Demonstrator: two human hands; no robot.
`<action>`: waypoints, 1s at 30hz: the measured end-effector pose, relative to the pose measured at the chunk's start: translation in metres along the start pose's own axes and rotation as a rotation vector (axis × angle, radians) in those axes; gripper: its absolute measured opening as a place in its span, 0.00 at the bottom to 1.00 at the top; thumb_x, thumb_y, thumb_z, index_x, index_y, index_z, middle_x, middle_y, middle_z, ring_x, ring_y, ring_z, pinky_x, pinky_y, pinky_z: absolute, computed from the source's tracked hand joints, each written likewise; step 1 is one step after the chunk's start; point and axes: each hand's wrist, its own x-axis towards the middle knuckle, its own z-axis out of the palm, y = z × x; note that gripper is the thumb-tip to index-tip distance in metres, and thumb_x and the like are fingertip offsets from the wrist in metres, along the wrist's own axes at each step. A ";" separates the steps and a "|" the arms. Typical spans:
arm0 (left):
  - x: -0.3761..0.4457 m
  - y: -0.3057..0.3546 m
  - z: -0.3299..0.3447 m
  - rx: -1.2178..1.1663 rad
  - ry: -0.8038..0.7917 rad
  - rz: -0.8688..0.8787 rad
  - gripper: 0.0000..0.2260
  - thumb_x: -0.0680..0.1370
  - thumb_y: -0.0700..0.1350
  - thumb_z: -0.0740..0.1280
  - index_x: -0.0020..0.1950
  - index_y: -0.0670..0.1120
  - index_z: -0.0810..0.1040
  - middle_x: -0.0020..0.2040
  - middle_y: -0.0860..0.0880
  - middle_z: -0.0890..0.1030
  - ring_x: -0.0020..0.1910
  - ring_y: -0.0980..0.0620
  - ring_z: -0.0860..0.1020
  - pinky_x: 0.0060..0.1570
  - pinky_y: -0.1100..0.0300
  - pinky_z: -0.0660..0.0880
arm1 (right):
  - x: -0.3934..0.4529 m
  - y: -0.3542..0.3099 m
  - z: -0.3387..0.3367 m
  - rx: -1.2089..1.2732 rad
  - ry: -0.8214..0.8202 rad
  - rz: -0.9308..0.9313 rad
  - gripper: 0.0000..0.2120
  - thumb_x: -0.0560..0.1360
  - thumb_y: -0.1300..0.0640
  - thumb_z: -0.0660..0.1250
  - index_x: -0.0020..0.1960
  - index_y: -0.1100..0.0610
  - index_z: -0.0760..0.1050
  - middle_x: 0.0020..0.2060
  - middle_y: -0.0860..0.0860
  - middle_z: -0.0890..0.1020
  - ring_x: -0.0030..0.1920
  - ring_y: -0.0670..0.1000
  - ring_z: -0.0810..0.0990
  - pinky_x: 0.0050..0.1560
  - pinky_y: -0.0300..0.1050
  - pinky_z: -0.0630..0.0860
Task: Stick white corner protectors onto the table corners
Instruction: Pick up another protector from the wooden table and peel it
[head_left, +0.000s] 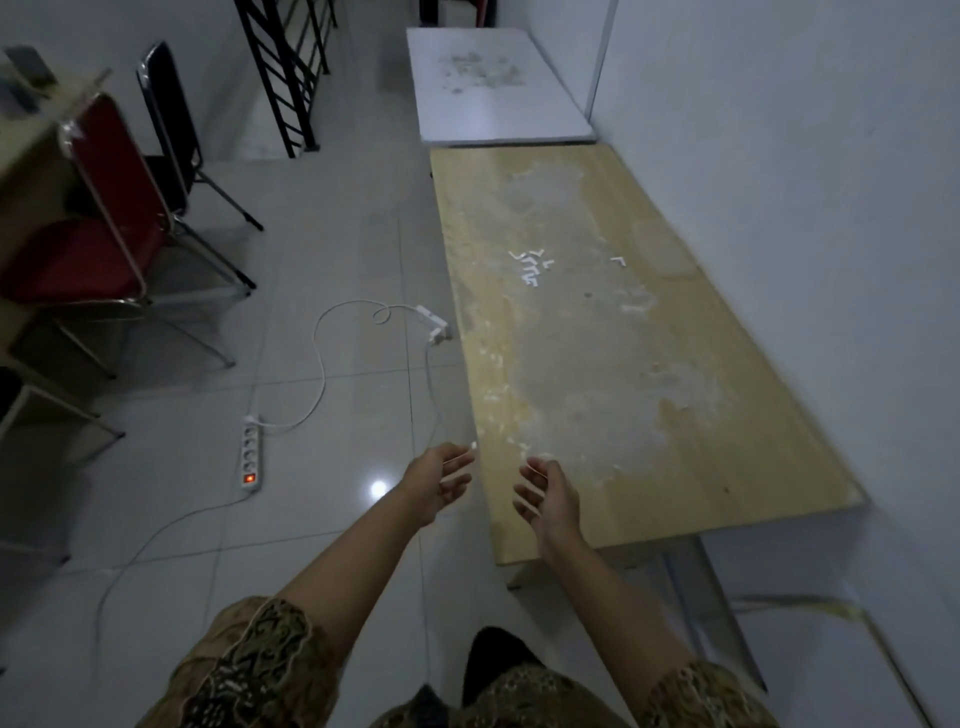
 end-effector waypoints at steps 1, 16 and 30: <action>-0.001 0.008 -0.009 0.008 -0.010 0.008 0.10 0.79 0.44 0.61 0.58 0.42 0.75 0.55 0.47 0.78 0.41 0.50 0.76 0.40 0.61 0.73 | -0.002 0.002 0.006 -0.014 0.002 -0.022 0.10 0.80 0.54 0.59 0.50 0.57 0.78 0.46 0.52 0.81 0.43 0.53 0.79 0.42 0.46 0.75; 0.089 0.143 -0.054 0.174 -0.073 0.092 0.13 0.80 0.44 0.61 0.61 0.39 0.76 0.58 0.44 0.79 0.40 0.50 0.76 0.38 0.62 0.74 | 0.073 -0.043 0.130 0.000 0.129 -0.189 0.10 0.79 0.58 0.59 0.54 0.61 0.77 0.45 0.54 0.80 0.40 0.53 0.77 0.39 0.45 0.74; 0.212 0.275 0.026 0.534 -0.228 0.121 0.15 0.81 0.44 0.60 0.64 0.37 0.74 0.55 0.43 0.78 0.39 0.51 0.74 0.35 0.62 0.71 | 0.164 -0.116 0.189 -0.062 0.267 -0.373 0.09 0.81 0.59 0.58 0.48 0.58 0.77 0.41 0.54 0.81 0.35 0.52 0.76 0.36 0.44 0.72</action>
